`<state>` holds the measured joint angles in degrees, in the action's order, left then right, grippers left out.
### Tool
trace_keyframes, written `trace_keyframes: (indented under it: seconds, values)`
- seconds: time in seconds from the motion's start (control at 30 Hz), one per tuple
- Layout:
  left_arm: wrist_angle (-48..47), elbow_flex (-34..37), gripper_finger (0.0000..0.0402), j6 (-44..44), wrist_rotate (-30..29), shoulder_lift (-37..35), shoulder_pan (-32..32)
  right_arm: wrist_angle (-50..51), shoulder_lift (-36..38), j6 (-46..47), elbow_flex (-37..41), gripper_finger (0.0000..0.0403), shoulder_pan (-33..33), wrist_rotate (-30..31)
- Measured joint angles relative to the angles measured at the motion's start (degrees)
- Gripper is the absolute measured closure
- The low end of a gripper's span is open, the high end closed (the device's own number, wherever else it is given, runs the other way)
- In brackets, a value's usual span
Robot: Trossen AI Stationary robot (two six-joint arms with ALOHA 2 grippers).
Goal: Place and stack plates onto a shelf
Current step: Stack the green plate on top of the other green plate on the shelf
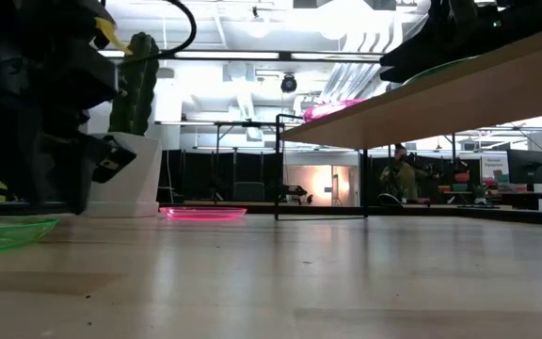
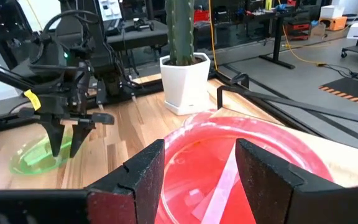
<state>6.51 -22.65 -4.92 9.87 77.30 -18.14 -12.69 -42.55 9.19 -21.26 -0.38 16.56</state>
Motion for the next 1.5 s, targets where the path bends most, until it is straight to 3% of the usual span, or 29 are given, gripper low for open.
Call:
trace_keyframes:
  seconds: [0.6, 0.7, 0.87, 0.93, 1.27, 1.37, 1.5]
  values:
    - [-1.4, -0.2, 0.0263, -0.4, 1.5, 4.8, 0.0, 0.6, -0.3, -0.2, 0.0, 0.0218, 0.0, 0.0]
    - [-1.6, -0.2, 0.0291, -0.4, 1.4, 4.8, 0.1, 0.9, -0.3, -0.2, 0.0, 0.0218, 0.0, 0.0]
    - [-2.9, -0.9, 0.0383, -3.0, 2.1, 4.5, 1.2, 0.9, -0.3, -0.2, 0.0, 0.0218, 0.0, 0.0]
    - [-4.9, -2.0, 0.0393, -4.9, 3.9, 4.3, 2.5, 0.9, -0.3, -0.2, 0.0, 0.0218, 0.0, 0.0]
    - [-14.4, -9.0, 0.0401, -4.5, 9.5, -4.5, 9.8, 1.8, -0.2, -0.2, 0.0, 0.0218, 0.0, 0.0]
    - [-13.5, -10.2, 0.0401, -7.2, 14.9, -8.8, 12.7, 2.9, -0.2, -0.1, 0.0, 0.0218, 0.0, 0.0]
    - [-3.2, -10.6, 0.0401, -15.6, 18.9, -13.3, 15.9, 3.9, -0.3, -0.2, 0.0, 0.0218, 0.0, 0.0]
